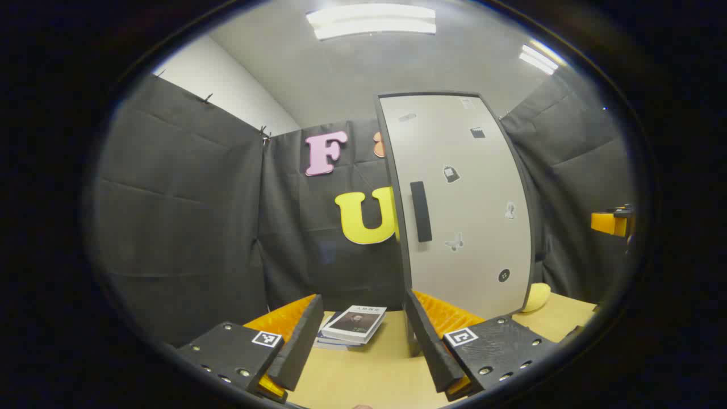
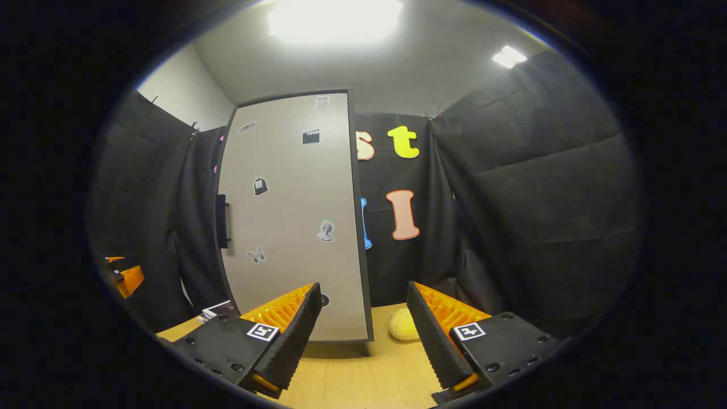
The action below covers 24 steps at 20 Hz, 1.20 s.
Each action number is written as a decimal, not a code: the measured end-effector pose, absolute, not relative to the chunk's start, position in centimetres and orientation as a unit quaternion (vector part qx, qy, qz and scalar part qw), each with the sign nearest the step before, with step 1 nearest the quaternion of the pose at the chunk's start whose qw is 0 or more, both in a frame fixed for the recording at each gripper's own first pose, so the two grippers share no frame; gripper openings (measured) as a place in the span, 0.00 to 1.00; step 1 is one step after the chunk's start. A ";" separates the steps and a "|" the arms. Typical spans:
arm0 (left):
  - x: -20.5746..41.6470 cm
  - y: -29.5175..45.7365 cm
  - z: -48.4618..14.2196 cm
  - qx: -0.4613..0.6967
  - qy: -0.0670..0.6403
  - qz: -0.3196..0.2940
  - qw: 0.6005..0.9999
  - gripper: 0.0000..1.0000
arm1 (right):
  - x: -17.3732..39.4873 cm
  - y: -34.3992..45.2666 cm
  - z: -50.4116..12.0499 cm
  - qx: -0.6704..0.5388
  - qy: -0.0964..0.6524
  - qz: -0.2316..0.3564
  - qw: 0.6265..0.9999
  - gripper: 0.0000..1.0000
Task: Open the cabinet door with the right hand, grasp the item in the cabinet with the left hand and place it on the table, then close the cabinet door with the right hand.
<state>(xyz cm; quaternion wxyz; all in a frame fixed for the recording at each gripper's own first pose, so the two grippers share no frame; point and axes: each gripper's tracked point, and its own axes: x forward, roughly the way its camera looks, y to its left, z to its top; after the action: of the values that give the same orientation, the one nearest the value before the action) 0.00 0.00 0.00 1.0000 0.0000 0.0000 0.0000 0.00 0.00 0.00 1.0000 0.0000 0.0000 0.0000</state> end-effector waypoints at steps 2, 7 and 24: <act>-0.1 0.1 0.2 0.002 -0.002 0.001 1.000 0.88 | 0.0 0.0 0.0 0.001 0.001 0.000 1.000 0.95; -0.4 0.4 0.4 0.009 -0.007 0.005 1.000 0.88 | 0.1 0.1 -0.4 0.003 0.008 0.002 1.000 0.96; -1.3 3.6 -0.5 0.004 -0.005 0.030 1.000 0.88 | 2.5 3.8 2.4 -0.005 -0.007 0.037 0.999 0.98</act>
<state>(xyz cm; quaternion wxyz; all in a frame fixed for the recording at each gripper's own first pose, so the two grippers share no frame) -1.29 3.61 -0.54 0.9995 0.0043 -0.0054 0.0299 2.48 3.77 2.43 0.9993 -0.0055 -0.0067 0.0373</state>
